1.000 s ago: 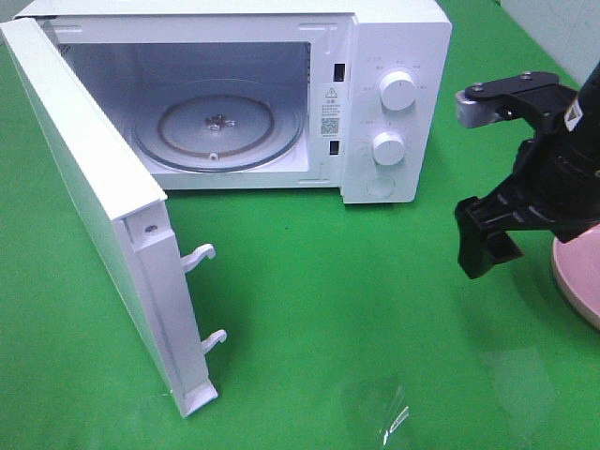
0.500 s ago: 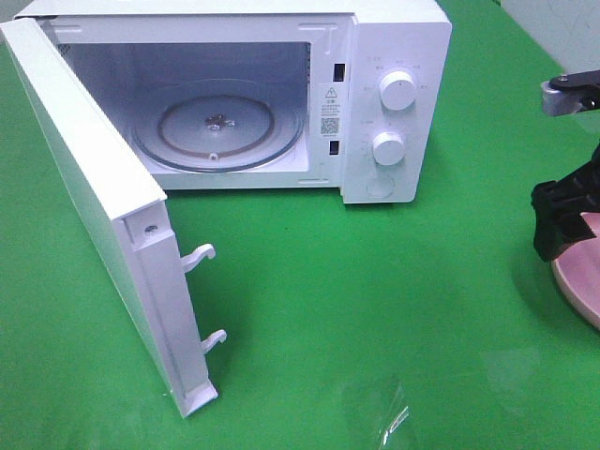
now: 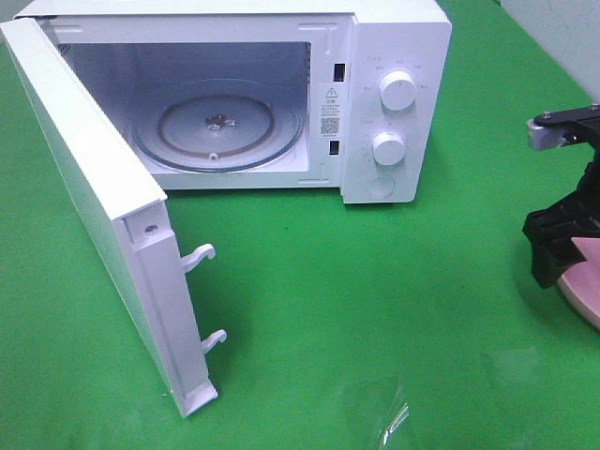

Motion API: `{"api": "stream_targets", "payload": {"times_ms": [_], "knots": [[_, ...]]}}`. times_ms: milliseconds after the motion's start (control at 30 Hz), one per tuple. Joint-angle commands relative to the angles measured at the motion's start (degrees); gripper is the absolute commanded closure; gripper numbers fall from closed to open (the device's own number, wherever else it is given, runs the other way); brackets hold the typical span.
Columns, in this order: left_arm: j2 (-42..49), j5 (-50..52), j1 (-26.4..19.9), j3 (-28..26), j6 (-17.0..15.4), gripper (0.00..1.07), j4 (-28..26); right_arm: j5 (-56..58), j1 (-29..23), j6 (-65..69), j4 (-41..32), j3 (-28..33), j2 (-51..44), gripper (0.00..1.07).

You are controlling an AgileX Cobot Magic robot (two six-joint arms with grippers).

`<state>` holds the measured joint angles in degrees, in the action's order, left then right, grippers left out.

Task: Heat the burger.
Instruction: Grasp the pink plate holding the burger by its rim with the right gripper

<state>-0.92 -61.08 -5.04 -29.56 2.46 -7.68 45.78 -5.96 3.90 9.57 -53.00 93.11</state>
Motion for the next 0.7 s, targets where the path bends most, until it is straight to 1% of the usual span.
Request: {"api": "stream_targets", "payload": {"times_ms": [33,367,533,700], "knots": [[0.17,-0.29,0.17,0.0,-0.23,0.08,0.17,-0.69,0.63,-0.63,0.4,-0.29,0.63,0.17],[0.17,-0.29,0.17,0.0,-0.23,0.08,0.17,-3.44,5.27,-0.8,0.11,-0.29,1.83,0.2],[0.17,-0.29,0.17,0.0,-0.23,0.08,0.17,-4.3,5.39,-0.8,0.06,-0.29,2.86,0.21],[0.17,-0.29,0.17,0.0,-0.23,0.08,0.17,-5.84,5.44,-0.86,-1.15,-0.29,6.02,0.22]]}}
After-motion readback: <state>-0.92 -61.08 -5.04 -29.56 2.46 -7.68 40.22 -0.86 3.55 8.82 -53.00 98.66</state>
